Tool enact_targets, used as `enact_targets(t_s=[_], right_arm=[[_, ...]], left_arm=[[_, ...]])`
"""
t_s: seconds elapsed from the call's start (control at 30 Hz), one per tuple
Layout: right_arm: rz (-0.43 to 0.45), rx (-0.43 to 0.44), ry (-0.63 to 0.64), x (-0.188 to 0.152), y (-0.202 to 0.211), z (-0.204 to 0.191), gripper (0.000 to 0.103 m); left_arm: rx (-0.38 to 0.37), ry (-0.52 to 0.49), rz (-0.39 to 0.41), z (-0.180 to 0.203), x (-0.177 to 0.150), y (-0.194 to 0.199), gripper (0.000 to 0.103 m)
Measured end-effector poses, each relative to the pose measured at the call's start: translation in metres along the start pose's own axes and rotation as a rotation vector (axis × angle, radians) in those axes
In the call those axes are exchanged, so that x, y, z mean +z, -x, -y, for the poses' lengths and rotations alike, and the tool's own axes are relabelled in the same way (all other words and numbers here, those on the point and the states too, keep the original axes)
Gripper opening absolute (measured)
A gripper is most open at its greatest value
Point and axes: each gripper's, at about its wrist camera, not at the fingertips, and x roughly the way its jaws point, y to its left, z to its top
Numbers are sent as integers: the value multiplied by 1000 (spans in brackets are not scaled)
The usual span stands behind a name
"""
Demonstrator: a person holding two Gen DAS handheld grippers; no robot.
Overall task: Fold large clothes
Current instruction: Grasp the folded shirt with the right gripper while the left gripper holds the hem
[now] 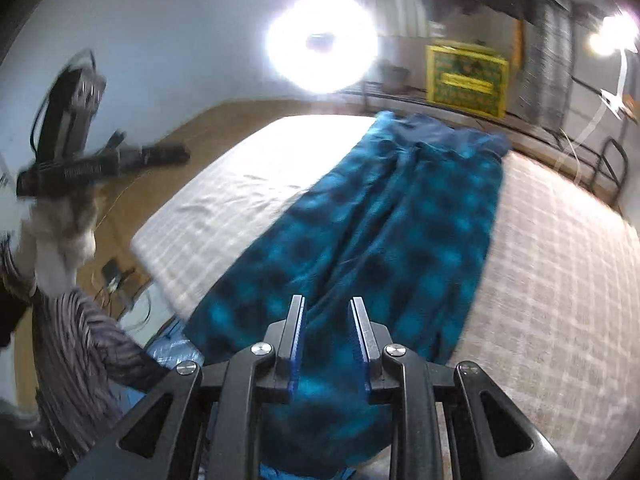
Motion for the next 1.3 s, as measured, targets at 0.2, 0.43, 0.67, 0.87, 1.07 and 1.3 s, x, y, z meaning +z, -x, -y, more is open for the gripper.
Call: enact_targets(t_s=[0.2, 0.43, 0.67, 0.87, 1.07, 1.3], right_arm=[[-72, 4, -77, -12, -54, 15, 23], [11, 87, -183, 49, -59, 57, 42], [-12, 97, -133, 156, -118, 89, 59], [-88, 57, -77, 217, -209, 102, 64], [-199, 16, -78, 232, -291, 115, 46], [-182, -50, -31, 226, -292, 119, 0]], left_arm=[[-44, 57, -132, -10, -30, -62, 43], [-86, 32, -166, 41, -70, -80, 43], [-12, -8, -225, 64, -96, -110, 49], [22, -78, -210, 73, -103, -124, 55], [15, -168, -186, 80, -105, -127, 23], [-104, -47, -215, 64, -95, -119, 6]])
